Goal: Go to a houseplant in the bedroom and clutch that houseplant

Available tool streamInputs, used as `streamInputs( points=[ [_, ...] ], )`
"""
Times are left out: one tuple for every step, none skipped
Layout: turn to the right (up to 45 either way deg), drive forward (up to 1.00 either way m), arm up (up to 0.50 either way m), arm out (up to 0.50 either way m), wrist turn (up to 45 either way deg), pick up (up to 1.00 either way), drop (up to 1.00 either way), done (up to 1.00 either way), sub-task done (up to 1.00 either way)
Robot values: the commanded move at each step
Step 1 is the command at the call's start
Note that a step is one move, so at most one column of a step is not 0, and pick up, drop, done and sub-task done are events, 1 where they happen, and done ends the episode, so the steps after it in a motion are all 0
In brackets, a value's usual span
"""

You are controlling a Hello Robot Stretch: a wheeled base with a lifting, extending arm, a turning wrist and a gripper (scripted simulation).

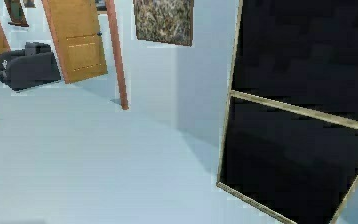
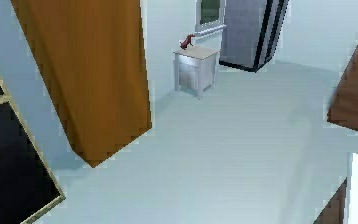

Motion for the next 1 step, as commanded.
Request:
streamInputs(
  points=[
    [-6.0,0.0,0.0,0.0,0.0,0.0,0.0,0.0,0.0]
  ],
)
